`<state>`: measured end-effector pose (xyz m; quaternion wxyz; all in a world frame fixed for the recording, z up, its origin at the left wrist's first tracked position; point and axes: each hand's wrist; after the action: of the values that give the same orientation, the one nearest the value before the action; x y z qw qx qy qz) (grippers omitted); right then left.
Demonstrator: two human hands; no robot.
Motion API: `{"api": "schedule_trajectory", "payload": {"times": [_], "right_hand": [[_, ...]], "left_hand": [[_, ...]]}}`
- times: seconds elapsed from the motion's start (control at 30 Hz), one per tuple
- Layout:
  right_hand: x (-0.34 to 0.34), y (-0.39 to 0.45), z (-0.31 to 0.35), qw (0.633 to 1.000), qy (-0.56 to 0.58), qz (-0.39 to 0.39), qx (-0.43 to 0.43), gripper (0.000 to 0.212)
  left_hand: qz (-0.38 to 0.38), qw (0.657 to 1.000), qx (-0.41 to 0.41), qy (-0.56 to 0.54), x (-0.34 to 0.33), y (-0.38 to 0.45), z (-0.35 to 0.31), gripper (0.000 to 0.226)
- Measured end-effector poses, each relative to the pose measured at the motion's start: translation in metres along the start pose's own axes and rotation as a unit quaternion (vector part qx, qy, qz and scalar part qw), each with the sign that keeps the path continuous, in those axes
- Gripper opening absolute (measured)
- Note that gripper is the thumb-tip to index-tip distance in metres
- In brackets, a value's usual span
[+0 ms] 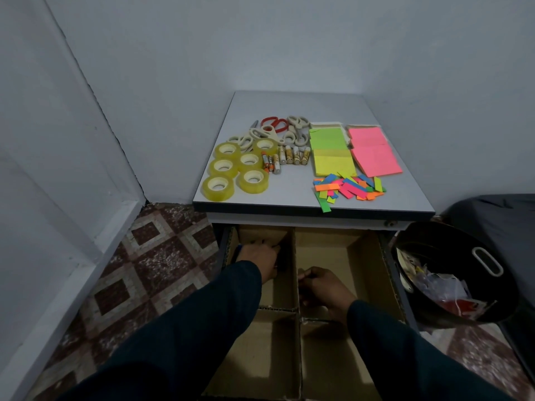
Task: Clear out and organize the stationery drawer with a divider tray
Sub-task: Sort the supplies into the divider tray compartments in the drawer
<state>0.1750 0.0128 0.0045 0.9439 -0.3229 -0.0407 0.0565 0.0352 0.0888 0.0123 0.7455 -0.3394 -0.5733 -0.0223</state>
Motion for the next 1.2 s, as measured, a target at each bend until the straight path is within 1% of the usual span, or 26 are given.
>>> {"api": "schedule_trajectory", "payload": {"times": [0.17, 0.33, 0.5, 0.73, 0.9, 1.07, 1.2], "right_hand": [[0.001, -0.004, 0.004, 0.999, -0.043, -0.021, 0.017, 0.008], [0.002, -0.019, 0.019, 0.996, -0.067, -0.041, 0.04, 0.013], [-0.001, -0.039, 0.043, 0.991, -0.093, -0.064, 0.068, 0.013], [-0.016, -0.064, 0.075, 0.979, -0.136, -0.075, 0.131, 0.007], [-0.017, -0.076, 0.104, 0.971, -0.174, -0.07, 0.146, 0.007], [-0.011, -0.079, 0.132, 0.963, -0.201, -0.072, 0.166, 0.012], [-0.002, -0.075, 0.155, 0.955, -0.214, -0.08, 0.19, 0.013]], "left_hand": [[-0.021, 0.998, -0.009, -0.051, 0.002, -0.011, 0.005, 0.054], [-0.079, 0.987, -0.029, -0.138, 0.006, -0.037, 0.011, 0.045], [-0.127, 0.967, -0.042, -0.216, 0.012, -0.063, 0.016, 0.025], [-0.174, 0.958, -0.047, -0.221, 0.034, -0.095, 0.028, 0.031], [-0.204, 0.952, -0.043, -0.224, 0.059, -0.108, 0.037, 0.03], [-0.234, 0.941, -0.039, -0.24, 0.088, -0.109, 0.043, 0.027], [-0.24, 0.943, -0.036, -0.229, 0.115, -0.099, 0.049, 0.028]]}}
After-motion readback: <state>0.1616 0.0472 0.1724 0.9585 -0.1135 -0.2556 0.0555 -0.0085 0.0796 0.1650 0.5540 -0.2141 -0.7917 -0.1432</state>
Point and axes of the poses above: each hand's wrist, its own y-axis towards the middle knuckle, its own x-axis out of the back of the hand, z = x × y, and after that the axes turned 11 degrees about z, right-handed
